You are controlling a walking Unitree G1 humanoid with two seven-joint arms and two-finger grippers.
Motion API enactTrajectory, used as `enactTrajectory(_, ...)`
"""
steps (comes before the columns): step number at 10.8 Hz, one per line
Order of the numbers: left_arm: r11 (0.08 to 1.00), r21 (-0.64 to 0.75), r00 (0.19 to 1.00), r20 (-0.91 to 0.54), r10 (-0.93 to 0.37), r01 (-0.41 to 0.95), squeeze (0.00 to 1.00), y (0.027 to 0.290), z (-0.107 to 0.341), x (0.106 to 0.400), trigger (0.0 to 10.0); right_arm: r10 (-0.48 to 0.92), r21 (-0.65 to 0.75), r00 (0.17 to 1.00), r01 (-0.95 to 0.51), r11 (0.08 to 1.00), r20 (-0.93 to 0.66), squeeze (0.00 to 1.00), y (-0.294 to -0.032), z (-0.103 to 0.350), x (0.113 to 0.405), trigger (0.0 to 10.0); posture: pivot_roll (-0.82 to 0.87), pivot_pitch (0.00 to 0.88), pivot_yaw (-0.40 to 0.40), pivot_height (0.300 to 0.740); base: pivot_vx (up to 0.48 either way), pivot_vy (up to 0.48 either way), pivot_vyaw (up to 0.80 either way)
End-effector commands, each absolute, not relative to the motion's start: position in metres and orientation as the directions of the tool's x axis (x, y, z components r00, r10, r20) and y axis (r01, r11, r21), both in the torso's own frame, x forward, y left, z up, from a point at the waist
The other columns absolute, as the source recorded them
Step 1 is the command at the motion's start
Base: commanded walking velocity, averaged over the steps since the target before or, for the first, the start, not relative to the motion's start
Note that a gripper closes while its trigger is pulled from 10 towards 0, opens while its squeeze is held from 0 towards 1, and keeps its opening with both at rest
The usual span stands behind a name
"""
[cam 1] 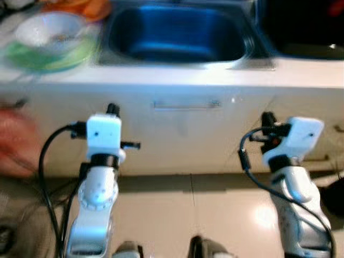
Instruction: Kitchen organization
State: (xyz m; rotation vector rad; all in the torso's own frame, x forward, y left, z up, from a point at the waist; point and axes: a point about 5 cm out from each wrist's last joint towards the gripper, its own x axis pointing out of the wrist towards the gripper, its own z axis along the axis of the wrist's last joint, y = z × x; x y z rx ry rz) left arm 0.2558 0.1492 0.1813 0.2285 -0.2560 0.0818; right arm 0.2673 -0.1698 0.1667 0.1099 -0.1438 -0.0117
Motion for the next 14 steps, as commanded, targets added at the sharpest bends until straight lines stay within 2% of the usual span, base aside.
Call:
enactTrajectory(1,0.973,0.204,0.964,0.261,0.049,-0.105,0.00,0.1472,0.1827,0.2544,10.0,-0.026,0.109,0.989,0.010,0.994,0.144,0.00,-0.1724,0.1683,0.2669,10.0,0.08,0.197,-0.041,0.740,0.000,0.000,0.00)
enactTrajectory(7,0.974,0.198,0.959,0.279,0.049,-0.108,0.00,0.1454,0.1872,0.2544,10.0,-0.018,0.124,0.990,0.001,0.992,0.141,0.00,-0.1703,0.1681,0.2689,10.0,0.08,0.207,-0.042,0.740,0.000,0.000,0.00)
enactTrajectory(10,0.975,0.194,0.959,0.280,0.051,-0.108,0.00,0.1471,0.1878,0.2553,10.0,-0.011,0.131,0.990,-0.008,0.991,0.143,0.00,-0.1685,0.1683,0.2701,10.0,0.09,0.206,-0.039,0.740,0.000,0.413,0.00)
enactTrajectory(14,0.975,0.199,0.957,0.286,0.042,-0.102,0.00,0.1447,0.1890,0.2558,10.0,-0.006,0.132,0.989,-0.013,0.991,0.148,0.00,-0.1678,0.1694,0.2703,10.0,0.09,0.210,-0.038,0.740,0.296,0.345,0.00)
